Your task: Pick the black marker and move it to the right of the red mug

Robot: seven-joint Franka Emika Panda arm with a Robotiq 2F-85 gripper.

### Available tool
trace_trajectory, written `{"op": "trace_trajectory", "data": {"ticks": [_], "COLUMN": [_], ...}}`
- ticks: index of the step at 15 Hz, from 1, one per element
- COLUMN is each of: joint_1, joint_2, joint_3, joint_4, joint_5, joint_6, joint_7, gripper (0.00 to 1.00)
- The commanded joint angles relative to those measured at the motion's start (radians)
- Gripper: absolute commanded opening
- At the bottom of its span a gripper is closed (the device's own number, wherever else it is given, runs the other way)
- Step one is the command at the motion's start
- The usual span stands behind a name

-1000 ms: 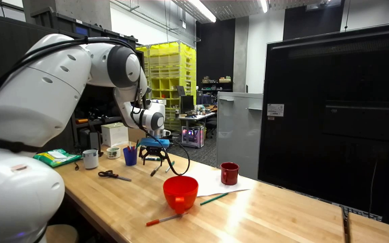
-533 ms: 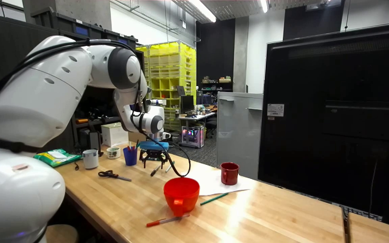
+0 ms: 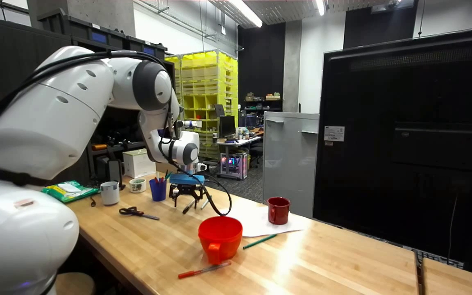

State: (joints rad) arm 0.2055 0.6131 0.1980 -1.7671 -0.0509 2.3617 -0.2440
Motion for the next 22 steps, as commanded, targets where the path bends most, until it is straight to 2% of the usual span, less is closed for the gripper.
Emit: {"op": "trace_trajectory", "data": {"ticks": [1,9,10,12,15,22], "joint_1": [-0.007,-0.013,-0.012,-0.006,-0.001,0.004], "joint_2": [0.006,-0.006,-0.008,-0.017,-0.063,-0.296], "joint_3": [0.007,0.006,0.005,0.001,-0.007,-0.045], "joint_4": [-0.005,-0.005,-0.005,-0.008,-0.033,-0.180], "joint_5": [0.001,-0.003,-0.004,-0.009,-0.009,-0.021], "joint_6": [0.018,0.025,0.024,0.013,-0.017,-0.136], "joint_7": [0.001,0.002,0.005,0.016,0.048,0.228], "gripper": [0.63,0.02,0.00,0.03,0.03,0.03]}}
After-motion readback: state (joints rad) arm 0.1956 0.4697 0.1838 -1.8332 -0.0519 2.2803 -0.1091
